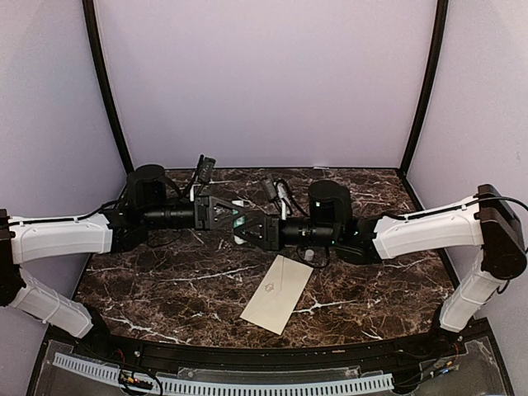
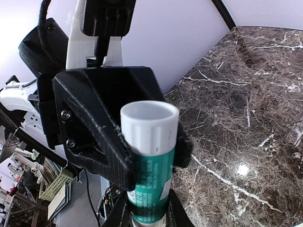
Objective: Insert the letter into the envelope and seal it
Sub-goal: Screw the solid glue.
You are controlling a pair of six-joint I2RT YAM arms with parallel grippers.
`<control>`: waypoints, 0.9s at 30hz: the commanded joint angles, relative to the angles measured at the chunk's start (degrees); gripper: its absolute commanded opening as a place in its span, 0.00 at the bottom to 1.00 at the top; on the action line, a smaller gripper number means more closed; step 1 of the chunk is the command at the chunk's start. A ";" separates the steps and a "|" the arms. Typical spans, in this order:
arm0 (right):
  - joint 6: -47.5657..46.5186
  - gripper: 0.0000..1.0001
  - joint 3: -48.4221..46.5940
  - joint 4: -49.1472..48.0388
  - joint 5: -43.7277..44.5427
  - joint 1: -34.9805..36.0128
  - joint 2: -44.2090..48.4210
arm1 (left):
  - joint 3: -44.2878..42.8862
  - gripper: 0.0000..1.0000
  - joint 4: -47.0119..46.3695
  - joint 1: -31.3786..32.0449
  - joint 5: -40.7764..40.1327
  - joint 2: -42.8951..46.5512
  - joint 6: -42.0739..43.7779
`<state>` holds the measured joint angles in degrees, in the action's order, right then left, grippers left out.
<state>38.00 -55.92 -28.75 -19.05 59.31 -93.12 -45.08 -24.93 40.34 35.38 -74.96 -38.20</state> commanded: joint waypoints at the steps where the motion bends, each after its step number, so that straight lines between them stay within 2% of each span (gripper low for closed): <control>1: -1.12 0.13 -0.30 -4.69 0.89 0.36 0.91 | 1.30 0.37 -0.30 0.09 1.32 2.35 -0.13; 2: -1.21 0.13 -0.25 -4.73 1.06 0.34 1.02 | 1.44 0.43 -0.21 0.09 1.43 2.31 -0.22; 4: -1.32 0.13 -0.31 -4.85 1.07 0.36 1.10 | 1.97 0.47 -0.33 0.09 1.96 2.23 -0.70; 7: -1.44 0.13 -0.33 -4.82 1.11 0.37 1.10 | 2.93 0.47 -1.34 0.09 3.10 1.90 -2.14; 18: -1.25 0.14 -0.01 -4.79 0.16 0.35 0.69 | 3.89 0.13 -5.96 0.18 3.81 0.89 -4.67; 21: -1.34 0.22 0.44 -4.25 0.60 0.34 1.32 | 3.88 0.04 -6.97 0.18 3.99 0.74 -4.88; 24: -1.54 0.43 1.52 -3.58 1.08 0.32 2.43 | 3.11 0.02 -6.67 0.18 2.89 1.31 -3.86; 27: -3.27 0.56 2.18 -0.11 2.11 0.08 4.87 | 1.76 0.00 -3.06 0.00 -0.05 2.26 -1.70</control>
<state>36.77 -54.85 -29.56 -18.11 59.29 -92.33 -41.85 -29.10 40.36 37.39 -74.67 -41.98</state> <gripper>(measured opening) 0.511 0.221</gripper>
